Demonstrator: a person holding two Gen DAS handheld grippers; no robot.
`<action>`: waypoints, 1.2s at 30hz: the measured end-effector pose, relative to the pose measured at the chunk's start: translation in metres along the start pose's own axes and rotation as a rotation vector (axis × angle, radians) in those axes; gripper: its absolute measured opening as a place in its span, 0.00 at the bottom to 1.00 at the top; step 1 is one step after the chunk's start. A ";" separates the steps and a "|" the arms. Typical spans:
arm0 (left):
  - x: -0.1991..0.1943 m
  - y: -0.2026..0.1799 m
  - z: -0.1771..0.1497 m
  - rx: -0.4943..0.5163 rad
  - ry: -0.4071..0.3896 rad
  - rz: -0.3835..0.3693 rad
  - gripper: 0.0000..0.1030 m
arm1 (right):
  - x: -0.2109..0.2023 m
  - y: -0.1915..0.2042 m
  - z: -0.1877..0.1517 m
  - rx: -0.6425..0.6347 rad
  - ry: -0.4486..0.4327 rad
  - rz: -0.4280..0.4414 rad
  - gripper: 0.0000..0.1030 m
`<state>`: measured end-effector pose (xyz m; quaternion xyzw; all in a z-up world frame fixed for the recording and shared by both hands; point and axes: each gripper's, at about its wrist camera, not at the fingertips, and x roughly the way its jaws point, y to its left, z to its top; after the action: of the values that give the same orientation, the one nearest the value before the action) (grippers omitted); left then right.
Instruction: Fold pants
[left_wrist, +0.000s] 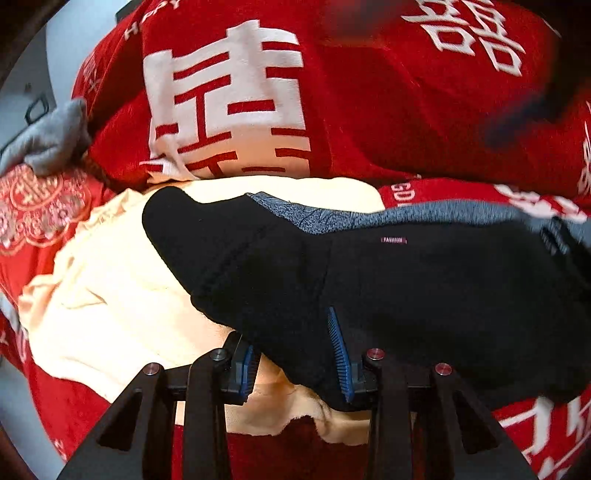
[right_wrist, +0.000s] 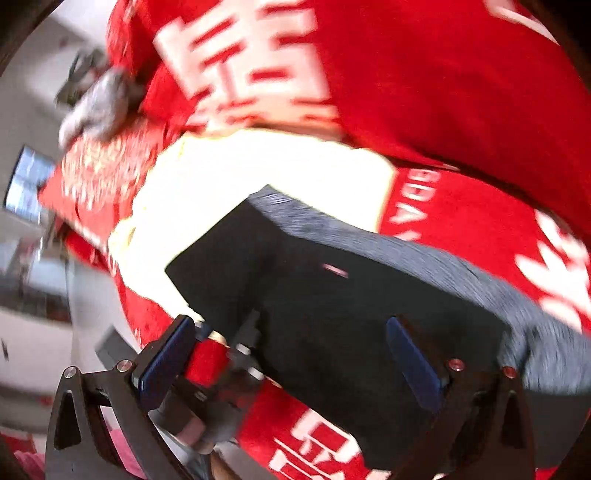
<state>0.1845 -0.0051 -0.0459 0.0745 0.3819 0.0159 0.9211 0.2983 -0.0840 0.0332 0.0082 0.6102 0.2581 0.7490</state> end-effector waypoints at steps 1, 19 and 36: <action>0.000 -0.002 -0.002 0.016 -0.006 0.013 0.35 | 0.009 0.013 0.010 -0.031 0.032 -0.002 1.00; -0.017 -0.015 0.002 0.081 -0.055 0.022 0.35 | 0.114 0.071 0.043 -0.150 0.358 -0.099 0.22; -0.160 -0.146 0.069 0.301 -0.351 -0.160 0.35 | -0.149 -0.073 -0.080 0.099 -0.306 0.307 0.21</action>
<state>0.1157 -0.1715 0.0926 0.1819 0.2187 -0.1272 0.9502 0.2341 -0.2307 0.1246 0.1769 0.4930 0.3346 0.7834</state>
